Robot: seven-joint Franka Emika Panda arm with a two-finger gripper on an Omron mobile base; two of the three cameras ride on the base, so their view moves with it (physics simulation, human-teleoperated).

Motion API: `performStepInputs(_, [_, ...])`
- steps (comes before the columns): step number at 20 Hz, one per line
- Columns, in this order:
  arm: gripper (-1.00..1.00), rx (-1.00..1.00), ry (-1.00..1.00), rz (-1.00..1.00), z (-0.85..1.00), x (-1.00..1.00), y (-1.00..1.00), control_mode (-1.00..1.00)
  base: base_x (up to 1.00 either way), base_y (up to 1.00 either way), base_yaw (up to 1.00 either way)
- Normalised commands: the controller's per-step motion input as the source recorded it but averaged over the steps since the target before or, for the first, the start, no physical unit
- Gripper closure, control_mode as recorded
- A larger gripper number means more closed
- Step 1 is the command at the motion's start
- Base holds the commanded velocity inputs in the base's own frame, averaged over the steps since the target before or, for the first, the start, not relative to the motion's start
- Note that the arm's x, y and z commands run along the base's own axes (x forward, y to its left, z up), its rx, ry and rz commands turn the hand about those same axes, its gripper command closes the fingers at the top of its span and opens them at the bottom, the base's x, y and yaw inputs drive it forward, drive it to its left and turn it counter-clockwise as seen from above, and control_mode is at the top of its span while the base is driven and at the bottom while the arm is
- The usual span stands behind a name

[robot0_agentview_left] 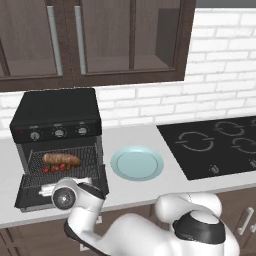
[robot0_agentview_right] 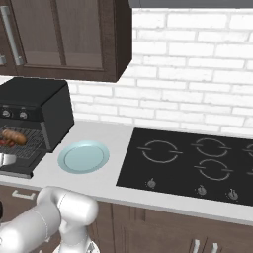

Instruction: Pick up the kebab skewer and baguette bread, and place them inside the toaster oven. Close the toaster oven door and start by setting the timer.

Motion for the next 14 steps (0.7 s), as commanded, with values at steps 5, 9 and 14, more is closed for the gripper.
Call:
performStepInputs(5, [-1.00,0.01,0.00,0.00,0.00,0.17,0.00,-1.00,0.00,0.00,0.00])
performStepInputs(9, [-1.00,0.01,0.00,0.00,0.00,0.23,0.00,-1.00,0.00,0.00,0.00])
performStepInputs(14, [-1.00,0.02,0.00,0.00,0.00,0.23,0.00,-1.00,0.00,0.00,0.00])
